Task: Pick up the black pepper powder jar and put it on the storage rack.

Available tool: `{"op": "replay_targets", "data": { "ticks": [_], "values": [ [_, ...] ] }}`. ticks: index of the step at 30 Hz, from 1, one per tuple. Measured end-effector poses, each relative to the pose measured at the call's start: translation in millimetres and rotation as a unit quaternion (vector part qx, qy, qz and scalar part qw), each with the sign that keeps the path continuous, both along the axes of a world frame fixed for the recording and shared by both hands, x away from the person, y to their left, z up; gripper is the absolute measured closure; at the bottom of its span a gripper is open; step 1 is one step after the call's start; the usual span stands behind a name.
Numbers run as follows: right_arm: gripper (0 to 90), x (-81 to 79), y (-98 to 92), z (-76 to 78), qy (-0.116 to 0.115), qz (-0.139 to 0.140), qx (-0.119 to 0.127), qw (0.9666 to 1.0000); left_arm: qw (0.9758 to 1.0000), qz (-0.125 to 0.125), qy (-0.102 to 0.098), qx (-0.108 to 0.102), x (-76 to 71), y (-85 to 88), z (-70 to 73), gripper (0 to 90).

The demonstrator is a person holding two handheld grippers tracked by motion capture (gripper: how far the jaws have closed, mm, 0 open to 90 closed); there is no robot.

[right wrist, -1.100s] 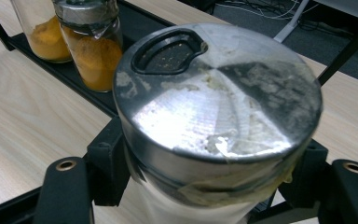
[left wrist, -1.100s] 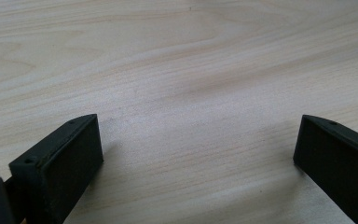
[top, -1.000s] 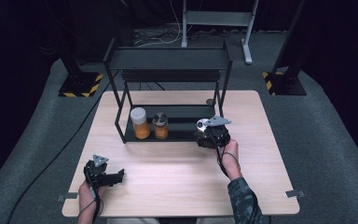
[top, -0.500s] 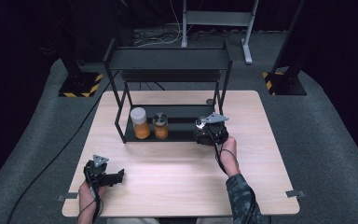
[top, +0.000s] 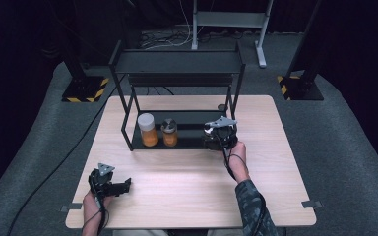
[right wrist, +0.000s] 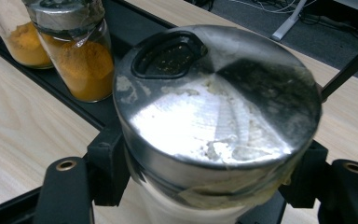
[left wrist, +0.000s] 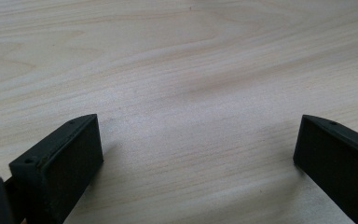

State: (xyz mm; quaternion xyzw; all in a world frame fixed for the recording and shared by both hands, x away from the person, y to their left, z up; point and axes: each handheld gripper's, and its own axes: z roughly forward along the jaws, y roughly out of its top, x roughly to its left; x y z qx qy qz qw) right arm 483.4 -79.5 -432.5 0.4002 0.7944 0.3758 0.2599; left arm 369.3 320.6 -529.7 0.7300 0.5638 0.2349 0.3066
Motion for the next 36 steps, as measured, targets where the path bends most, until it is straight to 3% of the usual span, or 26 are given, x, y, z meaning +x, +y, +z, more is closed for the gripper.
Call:
{"op": "replay_targets", "data": {
  "ticks": [36],
  "values": [
    [30.4,20.1,9.8,-2.7,0.009,-0.006,-0.002,0.9999,1.0000,0.000,0.000,0.000,0.0,0.0,0.0,0.7]
  ]
}}
